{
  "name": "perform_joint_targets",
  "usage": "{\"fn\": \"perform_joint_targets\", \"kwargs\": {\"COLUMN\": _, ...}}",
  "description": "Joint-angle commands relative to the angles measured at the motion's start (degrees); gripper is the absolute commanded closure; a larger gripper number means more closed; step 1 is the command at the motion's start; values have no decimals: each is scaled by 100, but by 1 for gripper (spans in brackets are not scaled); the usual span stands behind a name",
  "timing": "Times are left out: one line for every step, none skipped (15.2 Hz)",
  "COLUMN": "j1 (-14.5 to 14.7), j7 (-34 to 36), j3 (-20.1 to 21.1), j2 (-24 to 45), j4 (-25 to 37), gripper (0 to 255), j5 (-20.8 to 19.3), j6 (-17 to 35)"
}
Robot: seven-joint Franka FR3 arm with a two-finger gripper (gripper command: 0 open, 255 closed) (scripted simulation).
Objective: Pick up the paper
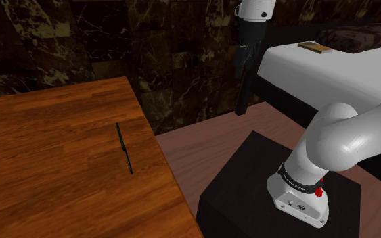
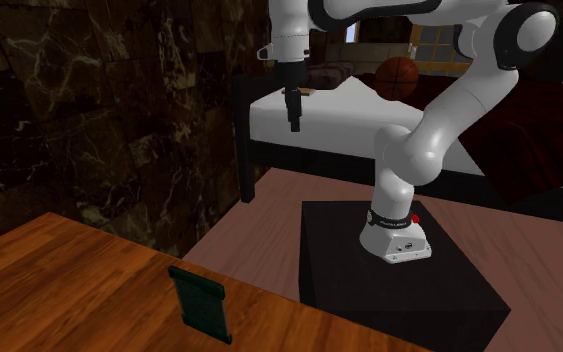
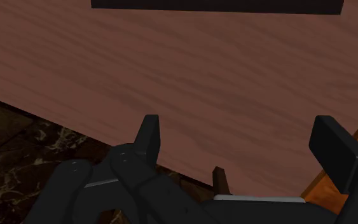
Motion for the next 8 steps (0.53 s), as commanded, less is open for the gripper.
{"fn": "perform_joint_targets", "kwargs": {"j1": 0, "j7": 0, "j3": 0, "j2": 0, "j4": 0, "gripper": 0, "j5": 0, "j6": 0}}
{"fn": "perform_joint_targets", "kwargs": {"j1": 32, "j7": 206, "j3": 144, "j2": -87, "j4": -106, "gripper": 0, "j5": 93, "j6": 111}}
{"fn": "perform_joint_targets", "kwargs": {"j1": 64, "j7": 412, "j3": 292, "j2": -164, "j4": -203, "gripper": 0, "j5": 186, "j6": 225}}
{"fn": "perform_joint_targets", "kwargs": {"j1": 99, "j7": 619, "j3": 443, "j2": -229, "j4": -291, "gripper": 0, "j5": 278, "j6": 342}}
{"fn": "perform_joint_targets", "kwargs": {"j1": 133, "j7": 825, "j3": 597, "j2": -282, "j4": -371, "gripper": 0, "j5": 370, "j6": 463}}
{"fn": "perform_joint_targets", "kwargs": {"j1": 168, "j7": 1032, "j3": 755, "j2": -323, "j4": -441, "gripper": 0, "j5": 459, "j6": 587}}
{"fn": "perform_joint_targets", "kwargs": {"j1": 201, "j7": 1239, "j3": 916, "j2": -352, "j4": -501, "gripper": 0, "j5": 547, "j6": 715}}
{"fn": "perform_joint_targets", "kwargs": {"j1": 233, "j7": 1447, "j3": 1079, "j2": -368, "j4": -552, "gripper": 0, "j5": 631, "j6": 845}}
